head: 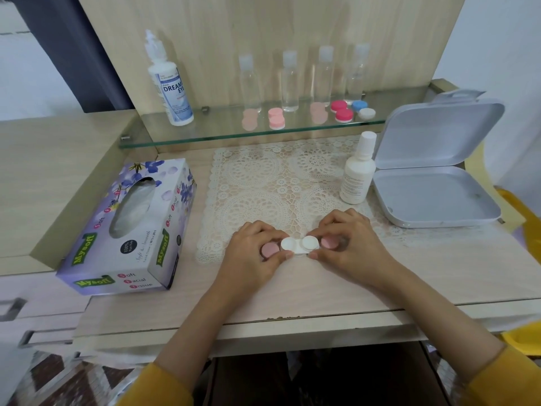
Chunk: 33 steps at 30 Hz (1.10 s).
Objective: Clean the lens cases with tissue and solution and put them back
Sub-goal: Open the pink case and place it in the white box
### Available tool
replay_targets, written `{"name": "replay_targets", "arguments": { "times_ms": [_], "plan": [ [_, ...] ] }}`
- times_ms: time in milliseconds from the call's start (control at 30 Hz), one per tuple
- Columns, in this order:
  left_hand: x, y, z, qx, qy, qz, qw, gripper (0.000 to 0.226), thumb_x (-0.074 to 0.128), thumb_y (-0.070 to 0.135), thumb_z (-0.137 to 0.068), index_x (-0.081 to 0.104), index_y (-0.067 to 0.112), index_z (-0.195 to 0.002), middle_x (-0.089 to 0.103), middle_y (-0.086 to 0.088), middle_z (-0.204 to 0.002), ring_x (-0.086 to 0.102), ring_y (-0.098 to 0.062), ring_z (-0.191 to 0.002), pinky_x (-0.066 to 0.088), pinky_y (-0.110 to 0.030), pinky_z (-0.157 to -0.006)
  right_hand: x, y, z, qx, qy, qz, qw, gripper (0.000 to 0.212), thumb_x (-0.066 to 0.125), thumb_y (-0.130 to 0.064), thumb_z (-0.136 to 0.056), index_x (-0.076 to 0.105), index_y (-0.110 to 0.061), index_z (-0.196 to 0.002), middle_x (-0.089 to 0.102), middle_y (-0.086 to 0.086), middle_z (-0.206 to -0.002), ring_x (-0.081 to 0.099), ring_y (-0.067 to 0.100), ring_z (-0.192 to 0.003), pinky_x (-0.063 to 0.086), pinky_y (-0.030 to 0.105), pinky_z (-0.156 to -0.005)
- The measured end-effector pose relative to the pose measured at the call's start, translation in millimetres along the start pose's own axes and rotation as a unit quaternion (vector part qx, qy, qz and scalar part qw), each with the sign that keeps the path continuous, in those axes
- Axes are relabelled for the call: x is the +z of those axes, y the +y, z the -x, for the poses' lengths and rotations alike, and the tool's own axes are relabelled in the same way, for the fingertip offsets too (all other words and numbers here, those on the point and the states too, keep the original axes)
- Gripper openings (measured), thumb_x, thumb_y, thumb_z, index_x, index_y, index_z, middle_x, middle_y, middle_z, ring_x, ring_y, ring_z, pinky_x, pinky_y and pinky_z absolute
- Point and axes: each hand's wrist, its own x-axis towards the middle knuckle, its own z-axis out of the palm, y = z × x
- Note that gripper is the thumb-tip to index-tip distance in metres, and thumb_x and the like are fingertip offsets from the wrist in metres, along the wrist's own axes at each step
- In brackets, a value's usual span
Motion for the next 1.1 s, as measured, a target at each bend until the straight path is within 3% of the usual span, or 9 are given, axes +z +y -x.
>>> {"name": "replay_targets", "arguments": {
  "times_ms": [267, 500, 567, 667, 800, 933, 1100],
  "plan": [
    [-3.8, 0.6, 0.9, -0.023, -0.010, 0.013, 1.000, 0.047, 0.056, 0.055, -0.068, 0.071, 0.024, -0.099, 0.055, 0.016, -0.086, 0.052, -0.006, -0.088, 0.039, -0.024, -0.083, -1.7, -0.7, 0.5, -0.013, 0.007, -0.006, 1.000, 0.025, 0.073, -0.040, -0.060, 0.074, -0.027, -0.081, 0.056, -0.023, -0.079, 0.040, 0.002, -0.079, 0.026, 0.028, -0.079],
    [-6.0, 2.6, 1.5, -0.042, -0.015, 0.007, 0.999, 0.047, 0.066, 0.050, -0.067, 0.069, 0.021, -0.105, 0.053, 0.018, -0.088, 0.050, -0.001, -0.089, 0.035, -0.013, -0.081, -13.8, -5.6, 5.4, 0.000, 0.044, -0.040, 0.998, 0.024, 0.074, -0.037, -0.061, 0.073, -0.025, -0.082, 0.063, -0.014, -0.082, 0.052, 0.018, -0.086, 0.038, 0.034, -0.082],
    [-6.4, 4.0, -1.4, -0.064, -0.006, 0.013, 0.998, 0.040, 0.072, 0.040, -0.074, 0.068, 0.017, -0.106, 0.055, 0.012, -0.090, 0.051, -0.002, -0.087, 0.036, -0.012, -0.079, -23.1, -5.3, 8.1, 0.014, 0.050, -0.058, 0.997, 0.019, 0.079, -0.026, -0.066, 0.072, -0.029, -0.083, 0.065, -0.012, -0.081, 0.053, 0.016, -0.087, 0.039, 0.029, -0.082],
    [-4.6, 9.8, -12.1, -0.087, 0.010, -0.001, 0.996, 0.033, 0.064, 0.032, -0.082, 0.066, 0.015, -0.110, 0.056, 0.007, -0.095, 0.050, -0.008, -0.086, 0.033, -0.010, -0.076, -41.9, -2.3, 12.8, 0.026, 0.063, -0.058, 0.996, 0.025, 0.078, -0.015, -0.068, 0.070, -0.032, -0.082, 0.061, -0.025, -0.074, 0.053, 0.002, -0.076, 0.035, 0.012, -0.070],
    [11.0, 31.4, -28.9, -0.038, 0.015, -0.010, 0.999, 0.029, 0.062, 0.028, -0.085, 0.066, 0.012, -0.109, 0.057, 0.004, -0.095, 0.051, -0.012, -0.089, 0.033, -0.013, -0.080, -68.4, 9.1, 20.8, 0.066, 0.100, -0.037, 0.992, 0.021, 0.078, -0.012, -0.068, 0.074, -0.017, -0.088, 0.056, -0.024, -0.066, 0.052, 0.003, -0.062, 0.035, 0.008, -0.062],
    [45.2, 58.0, -41.4, 0.011, -0.027, -0.004, 1.000, 0.029, 0.062, 0.025, -0.086, 0.066, 0.011, -0.110, 0.059, -0.002, -0.099, 0.050, -0.016, -0.097, 0.033, -0.016, -0.086, -98.3, 27.6, 30.2, 0.110, 0.149, -0.035, 0.982, 0.019, 0.078, -0.008, -0.067, 0.069, -0.021, -0.079, 0.061, -0.020, -0.068, 0.051, -0.003, -0.058, 0.037, 0.006, -0.060],
    [79.3, 74.1, -50.0, 0.063, -0.071, -0.043, 0.995, 0.033, 0.058, 0.029, -0.088, 0.062, 0.012, -0.116, 0.057, -0.003, -0.106, 0.045, -0.017, -0.105, 0.029, -0.018, -0.091, -134.1, 52.7, 32.6, 0.157, 0.200, 0.033, 0.967, 0.018, 0.076, -0.015, -0.070, 0.064, -0.026, -0.076, 0.063, -0.013, -0.070, 0.051, 0.010, -0.058, 0.036, 0.011, -0.057]
  ]
}}
